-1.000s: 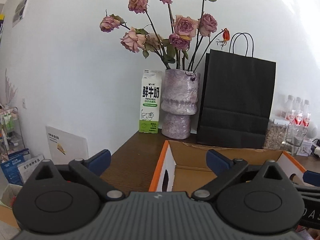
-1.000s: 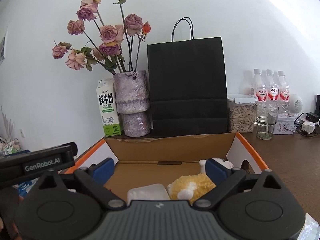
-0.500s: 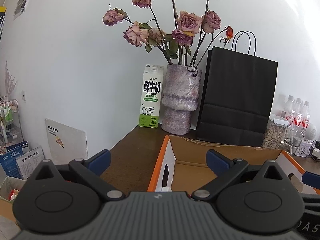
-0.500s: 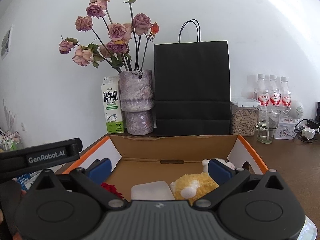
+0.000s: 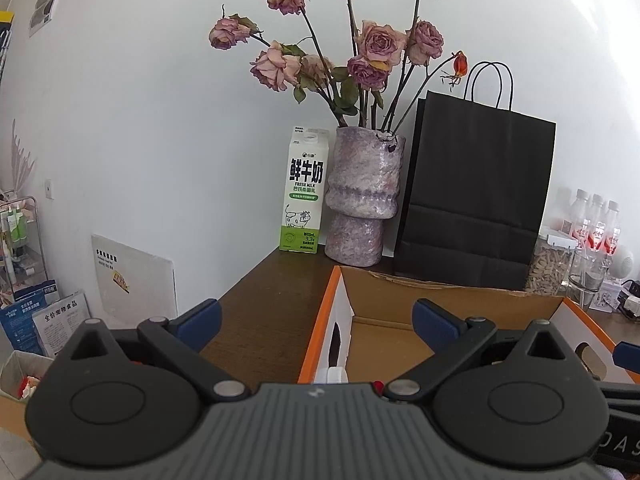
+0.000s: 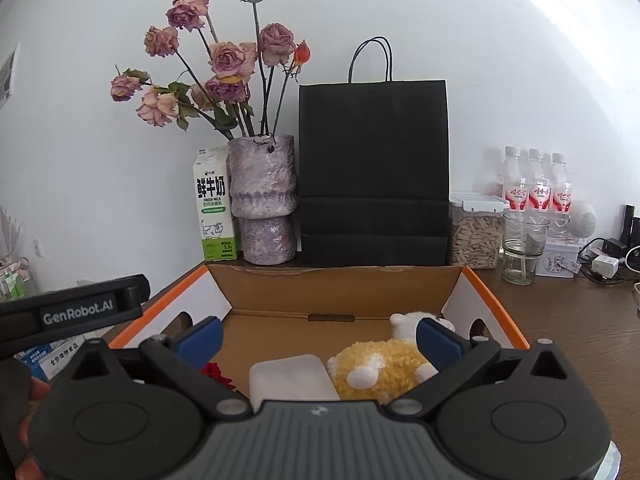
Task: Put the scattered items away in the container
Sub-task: 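Withdraw both grippers from the box back toward the table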
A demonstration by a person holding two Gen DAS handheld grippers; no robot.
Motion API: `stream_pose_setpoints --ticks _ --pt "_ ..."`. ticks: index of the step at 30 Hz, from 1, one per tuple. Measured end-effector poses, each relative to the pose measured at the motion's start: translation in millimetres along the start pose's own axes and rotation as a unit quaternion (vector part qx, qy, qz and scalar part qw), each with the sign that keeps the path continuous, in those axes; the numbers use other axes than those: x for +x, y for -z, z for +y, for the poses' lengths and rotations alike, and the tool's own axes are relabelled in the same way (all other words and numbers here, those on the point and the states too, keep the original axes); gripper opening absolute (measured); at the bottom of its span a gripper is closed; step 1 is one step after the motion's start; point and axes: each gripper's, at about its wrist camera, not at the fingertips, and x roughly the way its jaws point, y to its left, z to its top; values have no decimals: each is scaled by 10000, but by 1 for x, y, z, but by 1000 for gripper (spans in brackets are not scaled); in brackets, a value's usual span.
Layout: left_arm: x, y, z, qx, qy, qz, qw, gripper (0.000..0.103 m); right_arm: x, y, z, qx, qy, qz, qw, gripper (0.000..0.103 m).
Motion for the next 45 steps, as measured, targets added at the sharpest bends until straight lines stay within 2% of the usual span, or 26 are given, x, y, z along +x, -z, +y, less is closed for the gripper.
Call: stream_pose_setpoints --ticks 5,10,19,28,34,39,45 --pt "-5 2 5 -43 20 -5 10000 103 -3 3 0 -96 171 47 9998 103" --pt "-15 7 11 -105 121 -4 9999 103 -13 6 -5 -149 131 60 9998 103" --pt "-34 22 17 79 238 108 9996 103 -33 18 -19 -312 113 117 9994 103" --pt "-36 35 20 299 246 460 9982 103 -50 40 -34 -480 61 335 9983 103" --pt "-41 46 12 637 371 684 9949 103 -60 52 -42 -528 22 426 9977 103" --pt "-47 56 4 569 439 1094 9914 103 -65 58 -53 -394 61 463 9981 103" --pt "-40 62 -22 742 103 1395 9874 103 -62 59 -59 -288 57 558 9980 103"
